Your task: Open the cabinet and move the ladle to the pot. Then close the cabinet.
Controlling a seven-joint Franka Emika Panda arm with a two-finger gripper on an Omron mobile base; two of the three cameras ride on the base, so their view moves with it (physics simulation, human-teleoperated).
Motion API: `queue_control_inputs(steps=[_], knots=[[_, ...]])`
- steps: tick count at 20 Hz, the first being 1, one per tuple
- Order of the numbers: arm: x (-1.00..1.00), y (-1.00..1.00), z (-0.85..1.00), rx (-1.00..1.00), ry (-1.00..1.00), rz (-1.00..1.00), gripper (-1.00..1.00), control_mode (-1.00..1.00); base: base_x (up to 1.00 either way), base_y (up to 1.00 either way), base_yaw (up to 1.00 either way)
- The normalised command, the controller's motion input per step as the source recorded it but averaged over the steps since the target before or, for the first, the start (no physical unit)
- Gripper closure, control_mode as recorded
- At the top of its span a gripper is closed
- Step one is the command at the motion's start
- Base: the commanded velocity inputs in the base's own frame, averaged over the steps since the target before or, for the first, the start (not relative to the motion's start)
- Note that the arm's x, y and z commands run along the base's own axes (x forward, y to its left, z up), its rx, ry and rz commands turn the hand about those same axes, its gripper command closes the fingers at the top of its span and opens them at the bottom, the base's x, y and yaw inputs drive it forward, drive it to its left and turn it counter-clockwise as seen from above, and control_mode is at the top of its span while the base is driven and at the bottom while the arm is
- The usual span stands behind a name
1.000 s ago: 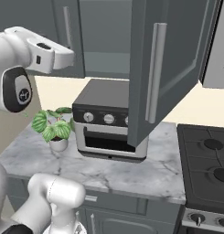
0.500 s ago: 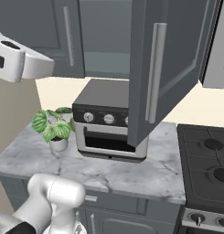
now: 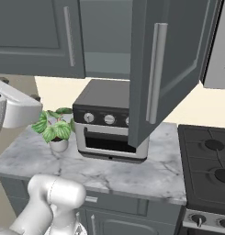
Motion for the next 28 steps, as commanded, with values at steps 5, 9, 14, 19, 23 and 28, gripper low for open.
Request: queue_control_inputs(steps=[5,9,14,19,23,28], knots=[[-0.27,-0.13,0.0,0.01,0.0,0.02,-1.0,-1.0,0.0,0.0,0.0],[-0.35,-0.31,0.0,0.0,0.0,0.01,-1.0,-1.0,0.0,0.0,0.0],[-0.46,-0.36,-0.02,0.01,0.0,0.01,-1.0,-1.0,0.0,0.0,0.0],[-0.07,-0.44,-0.08,0.03,0.0,0.03,-1.0,-1.0,0.0,0.0,0.0],[0.0,-0.51,-0.1,0.08,0.0,0.07,-1.0,-1.0,0.0,0.0,0.0],[-0.17,-0.37,-0.19,0.13,0.0,0.09,-1.0,-1.0,0.0,0.0,0.0]])
